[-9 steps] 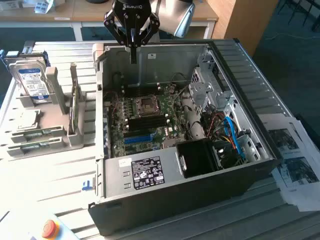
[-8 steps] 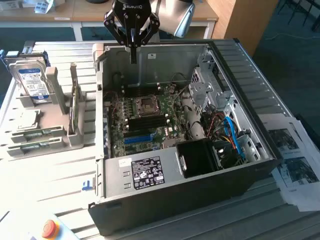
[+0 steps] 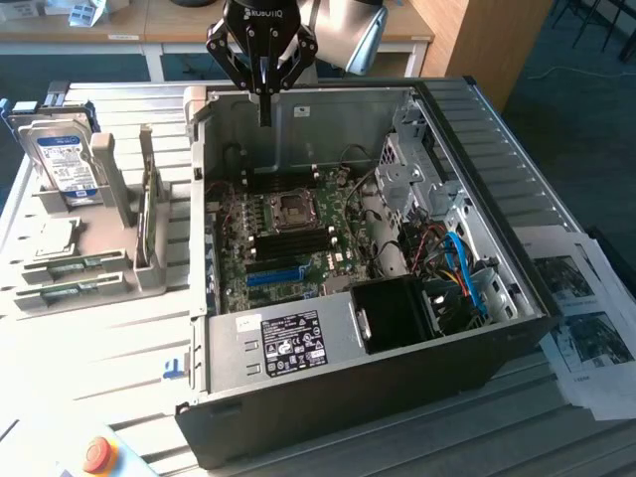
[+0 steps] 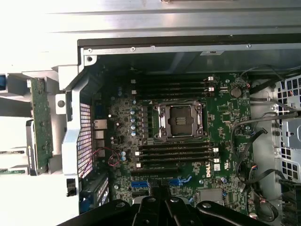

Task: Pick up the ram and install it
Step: 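Reach for the ram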

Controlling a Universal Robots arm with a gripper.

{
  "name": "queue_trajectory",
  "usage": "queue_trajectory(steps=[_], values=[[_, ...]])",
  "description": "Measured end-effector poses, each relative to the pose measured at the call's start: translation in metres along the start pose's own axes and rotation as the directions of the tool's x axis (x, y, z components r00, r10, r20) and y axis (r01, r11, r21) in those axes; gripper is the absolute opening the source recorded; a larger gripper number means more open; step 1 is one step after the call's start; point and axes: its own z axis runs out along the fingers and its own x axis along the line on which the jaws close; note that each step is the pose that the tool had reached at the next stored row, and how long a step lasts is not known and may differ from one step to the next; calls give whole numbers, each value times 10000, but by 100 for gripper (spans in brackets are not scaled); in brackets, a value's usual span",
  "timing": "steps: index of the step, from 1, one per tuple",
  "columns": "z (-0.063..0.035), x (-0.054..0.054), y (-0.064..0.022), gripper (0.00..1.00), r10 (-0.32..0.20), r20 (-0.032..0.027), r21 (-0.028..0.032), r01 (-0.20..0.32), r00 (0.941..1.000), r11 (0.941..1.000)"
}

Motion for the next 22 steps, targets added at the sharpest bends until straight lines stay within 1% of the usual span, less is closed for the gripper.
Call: queue_trajectory(steps=[4, 6, 22], values=[[1, 12, -1, 10, 2, 2, -1, -2, 10000, 10000], [-1, 34, -3, 10, 0, 0, 0, 0, 10000, 10000], [-7, 297, -22, 10, 0, 0, 0, 0, 10000, 10000]])
